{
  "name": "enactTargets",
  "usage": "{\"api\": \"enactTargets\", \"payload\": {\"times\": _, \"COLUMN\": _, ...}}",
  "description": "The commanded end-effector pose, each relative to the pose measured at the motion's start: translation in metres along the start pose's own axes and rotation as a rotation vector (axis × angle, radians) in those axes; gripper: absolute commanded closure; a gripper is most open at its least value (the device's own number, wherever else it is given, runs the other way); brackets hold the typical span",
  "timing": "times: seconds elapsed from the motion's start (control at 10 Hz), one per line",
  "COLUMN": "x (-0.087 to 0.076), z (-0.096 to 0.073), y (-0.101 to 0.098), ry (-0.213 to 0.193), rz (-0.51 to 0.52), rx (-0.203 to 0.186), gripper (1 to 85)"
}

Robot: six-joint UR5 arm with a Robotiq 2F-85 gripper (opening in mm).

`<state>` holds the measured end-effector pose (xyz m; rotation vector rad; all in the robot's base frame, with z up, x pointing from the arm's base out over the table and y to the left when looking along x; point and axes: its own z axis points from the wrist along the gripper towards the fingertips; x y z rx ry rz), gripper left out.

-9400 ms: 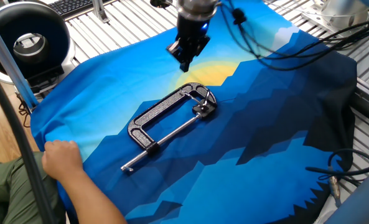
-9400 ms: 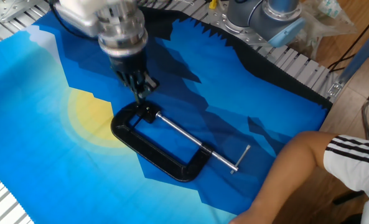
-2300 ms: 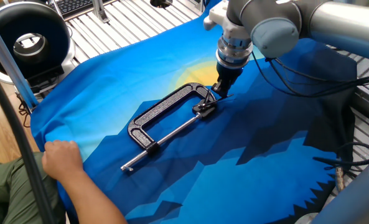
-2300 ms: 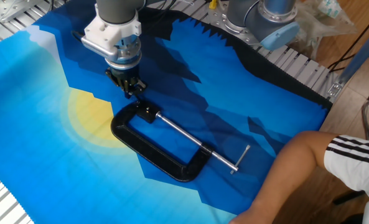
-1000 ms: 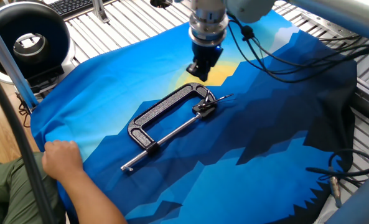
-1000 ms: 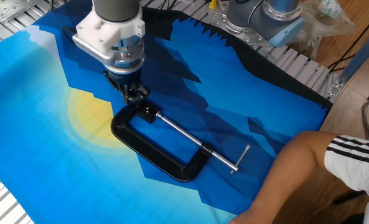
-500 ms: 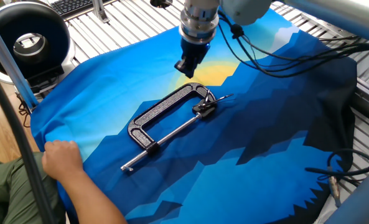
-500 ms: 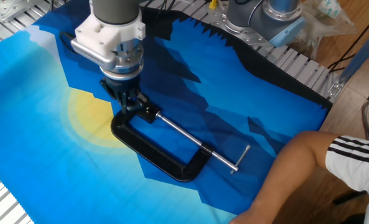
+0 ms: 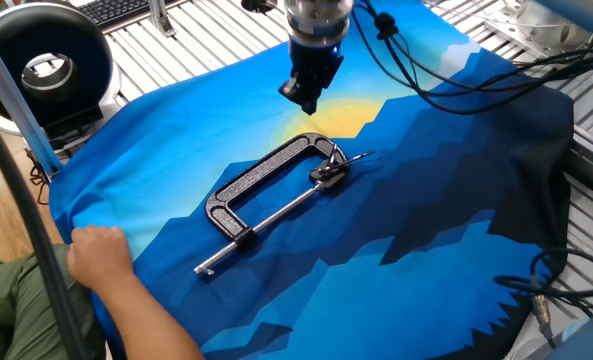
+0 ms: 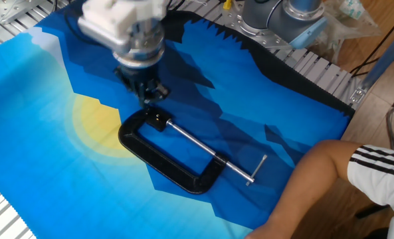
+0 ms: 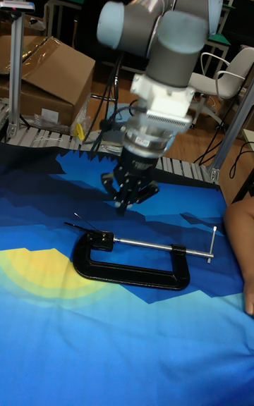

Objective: Turn the hands of a clock

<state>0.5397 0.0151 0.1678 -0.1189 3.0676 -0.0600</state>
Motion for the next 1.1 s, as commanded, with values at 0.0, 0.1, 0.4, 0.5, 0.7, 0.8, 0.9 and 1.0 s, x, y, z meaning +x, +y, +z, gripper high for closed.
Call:
{"api": "enactTargets", "payload": {"times": 0.0, "x": -0.001, "z": -0.009, "y": 0.000, "ry": -0.005, "rz": 0.060, "rx": 0.013, "gripper": 84.3}}
{"api": "enactTargets", "payload": {"times": 0.1, "x": -0.001, "z": -0.004, "y": -0.003, "ry": -0.012, "rz": 0.050, "rx": 0.015, "gripper": 84.3}}
{"api": "enactTargets", "payload": {"times": 0.4, "x": 0.009, "z": 0.009, "y": -0.019, "ry": 0.034, "rz": 0.053, "rx": 0.053, "gripper": 84.3}}
{"api": "enactTargets", "payload": {"times": 0.5, "x": 0.010, "z": 0.010, "y": -0.016, "ry": 0.038, "rz": 0.056, "rx": 0.042, "gripper": 84.3}}
{"api": "enactTargets", "payload": {"times": 0.7, "x": 0.011, "z": 0.012, "y": -0.015, "ry": 0.043, "rz": 0.043, "rx": 0.034, "gripper": 84.3}}
{"api": "enactTargets", "payload": {"times": 0.8, "x": 0.011, "z": 0.012, "y": -0.014, "ry": 0.043, "rz": 0.040, "rx": 0.028, "gripper": 84.3}}
{"api": "enactTargets", "payload": {"times": 0.9, "x": 0.011, "z": 0.013, "y": -0.015, "ry": 0.043, "rz": 0.035, "rx": 0.029, "gripper": 84.3}}
{"api": "enactTargets", "payload": {"times": 1.0, "x": 0.011, "z": 0.013, "y": -0.015, "ry": 0.043, "rz": 0.032, "rx": 0.031, "gripper": 84.3}}
